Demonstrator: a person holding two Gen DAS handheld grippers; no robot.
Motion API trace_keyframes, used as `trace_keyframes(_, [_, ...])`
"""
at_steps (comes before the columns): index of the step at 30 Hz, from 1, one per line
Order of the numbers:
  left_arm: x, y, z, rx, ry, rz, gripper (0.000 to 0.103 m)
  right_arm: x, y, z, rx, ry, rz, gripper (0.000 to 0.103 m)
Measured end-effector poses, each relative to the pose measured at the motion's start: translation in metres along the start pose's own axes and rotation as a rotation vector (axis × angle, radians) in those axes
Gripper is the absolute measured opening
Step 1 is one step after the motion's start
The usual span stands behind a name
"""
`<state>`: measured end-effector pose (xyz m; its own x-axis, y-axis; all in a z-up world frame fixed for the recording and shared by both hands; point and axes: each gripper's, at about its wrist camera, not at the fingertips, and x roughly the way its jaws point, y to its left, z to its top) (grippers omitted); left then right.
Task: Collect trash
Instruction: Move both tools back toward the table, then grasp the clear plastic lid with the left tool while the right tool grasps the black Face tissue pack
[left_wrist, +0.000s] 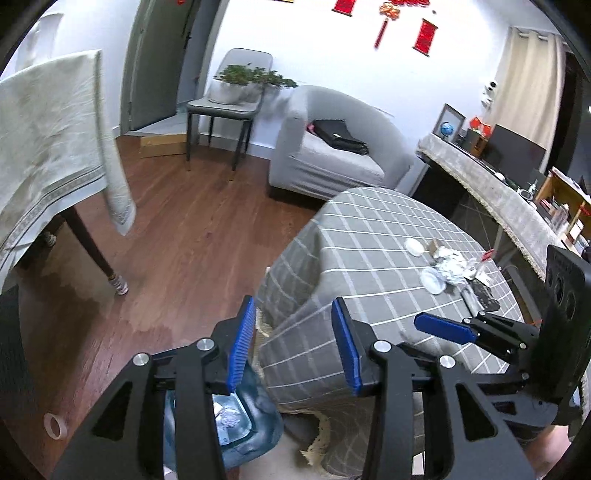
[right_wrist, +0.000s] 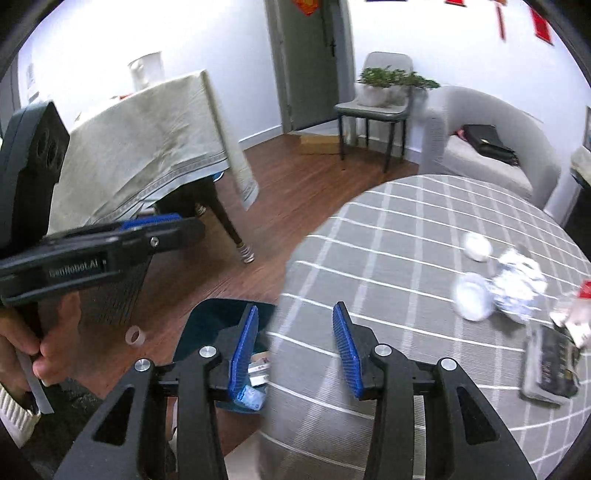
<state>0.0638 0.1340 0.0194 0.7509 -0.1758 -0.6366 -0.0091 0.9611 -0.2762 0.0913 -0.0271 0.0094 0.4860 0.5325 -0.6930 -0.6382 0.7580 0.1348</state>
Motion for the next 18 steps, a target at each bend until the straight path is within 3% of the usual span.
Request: trace_keyframes(18, [0.083,-0.111,0.006,0.170,0.079,-0.090,0.050,-0.045,-0.108,-0.021,0.128,-0.031,-0.158,0.043])
